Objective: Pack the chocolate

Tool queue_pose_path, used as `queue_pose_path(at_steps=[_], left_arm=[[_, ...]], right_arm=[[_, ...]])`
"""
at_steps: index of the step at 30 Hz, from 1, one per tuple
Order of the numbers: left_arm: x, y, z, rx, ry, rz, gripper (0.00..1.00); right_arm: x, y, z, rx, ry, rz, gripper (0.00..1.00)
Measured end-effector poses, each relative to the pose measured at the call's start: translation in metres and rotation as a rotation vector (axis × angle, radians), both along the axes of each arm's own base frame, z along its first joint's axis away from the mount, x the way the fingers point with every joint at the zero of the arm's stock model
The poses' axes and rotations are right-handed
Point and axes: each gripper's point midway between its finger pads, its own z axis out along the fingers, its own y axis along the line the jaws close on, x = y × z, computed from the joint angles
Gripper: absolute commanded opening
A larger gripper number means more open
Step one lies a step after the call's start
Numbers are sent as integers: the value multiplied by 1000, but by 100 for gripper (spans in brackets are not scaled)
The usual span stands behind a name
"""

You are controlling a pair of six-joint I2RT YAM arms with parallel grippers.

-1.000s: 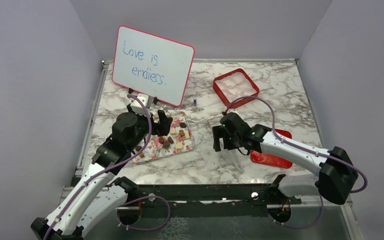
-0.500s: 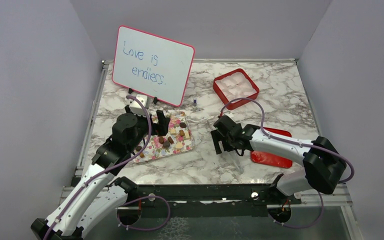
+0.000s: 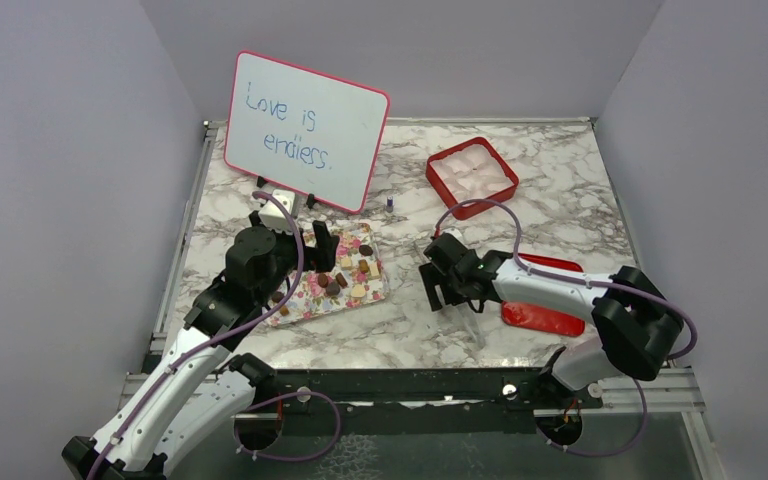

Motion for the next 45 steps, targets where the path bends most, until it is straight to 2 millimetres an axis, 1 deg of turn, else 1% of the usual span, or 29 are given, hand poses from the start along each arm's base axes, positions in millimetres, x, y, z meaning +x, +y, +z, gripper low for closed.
queue_pose_path(at_steps=[6,10,14,21,31,37,45], left_arm=[[1,1,-1,5,3,6,99],[3,0,-5,16,14,5,99],[3,0,-6,20,15,3,99],[4,-1,-9,33,22,-2,99],[4,-2,-9,34,22,-6,99],[4,-1,-9,34,22,-5,99],[4,-1,-9,33,22,-5,99]], right_arm=[[-7,12,1,61,39,32,82],[-6,17,7,88,30,39,78],[1,13,10,59,-1,23,75],[6,6,8,20,-27,16,74],[2,4,-7,4,-3,18,69],[1,3,-9,4,1,12,67],[-3,2,-13,6,11,-3,62]])
